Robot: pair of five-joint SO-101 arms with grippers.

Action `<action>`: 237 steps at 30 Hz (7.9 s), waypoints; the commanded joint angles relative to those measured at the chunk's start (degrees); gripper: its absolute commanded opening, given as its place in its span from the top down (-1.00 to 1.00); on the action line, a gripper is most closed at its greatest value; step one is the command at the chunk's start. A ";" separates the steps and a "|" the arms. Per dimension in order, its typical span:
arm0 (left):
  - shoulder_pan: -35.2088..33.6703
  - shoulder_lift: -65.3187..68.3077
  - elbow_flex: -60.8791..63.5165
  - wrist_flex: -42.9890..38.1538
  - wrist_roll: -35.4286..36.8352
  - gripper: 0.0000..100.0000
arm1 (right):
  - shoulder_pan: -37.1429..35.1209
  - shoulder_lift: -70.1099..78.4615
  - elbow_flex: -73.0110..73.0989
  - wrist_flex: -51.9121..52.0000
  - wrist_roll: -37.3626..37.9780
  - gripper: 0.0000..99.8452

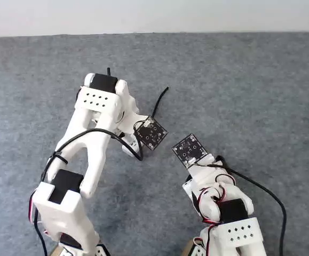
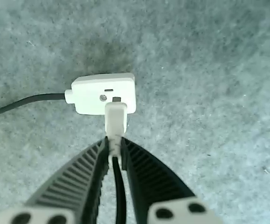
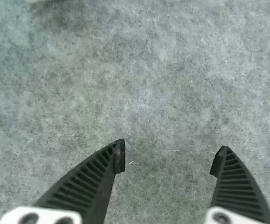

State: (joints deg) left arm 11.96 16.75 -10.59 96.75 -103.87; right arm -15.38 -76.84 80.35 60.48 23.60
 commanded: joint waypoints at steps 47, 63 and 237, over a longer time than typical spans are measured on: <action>0.79 -0.35 5.14 -6.95 0.70 0.98 | 0.13 -0.66 -0.09 -0.92 -0.62 0.37; 0.44 -0.35 9.71 -9.23 0.70 0.98 | 0.13 -0.75 -0.09 -0.75 -0.62 0.37; 7.91 8.18 7.96 -3.52 3.52 0.98 | 0.57 -0.75 -0.26 -1.10 -0.62 0.37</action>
State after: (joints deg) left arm 18.20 23.08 -3.47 90.95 -99.65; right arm -15.21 -76.84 80.79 60.48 23.60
